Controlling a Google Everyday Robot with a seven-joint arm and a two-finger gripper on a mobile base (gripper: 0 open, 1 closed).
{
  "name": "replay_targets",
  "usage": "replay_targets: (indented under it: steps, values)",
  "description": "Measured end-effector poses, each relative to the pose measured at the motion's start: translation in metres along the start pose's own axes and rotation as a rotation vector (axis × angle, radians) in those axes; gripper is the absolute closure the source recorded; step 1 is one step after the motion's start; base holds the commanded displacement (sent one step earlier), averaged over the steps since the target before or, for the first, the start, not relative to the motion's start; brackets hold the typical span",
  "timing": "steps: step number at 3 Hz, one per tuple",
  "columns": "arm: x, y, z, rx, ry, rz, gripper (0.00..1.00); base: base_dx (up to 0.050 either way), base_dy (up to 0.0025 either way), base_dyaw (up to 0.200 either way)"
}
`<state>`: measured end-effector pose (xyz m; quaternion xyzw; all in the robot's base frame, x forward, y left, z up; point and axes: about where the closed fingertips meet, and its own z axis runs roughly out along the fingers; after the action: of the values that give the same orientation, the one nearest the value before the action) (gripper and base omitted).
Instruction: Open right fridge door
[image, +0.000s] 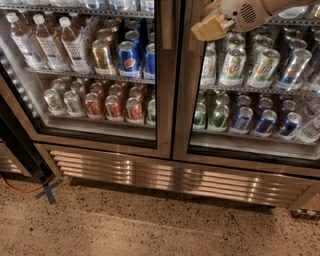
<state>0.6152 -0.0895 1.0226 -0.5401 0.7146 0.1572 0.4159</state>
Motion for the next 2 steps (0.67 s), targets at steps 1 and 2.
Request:
replay_targets:
  steps: [1, 2]
  values:
    - [0.0000, -0.0001, 0.0000, 0.000, 0.000, 0.000, 1.00, 0.000, 0.00000, 0.000]
    - [0.0010, -0.0074, 0.0006, 0.000, 0.000, 0.000, 1.00, 0.000, 0.00000, 0.000]
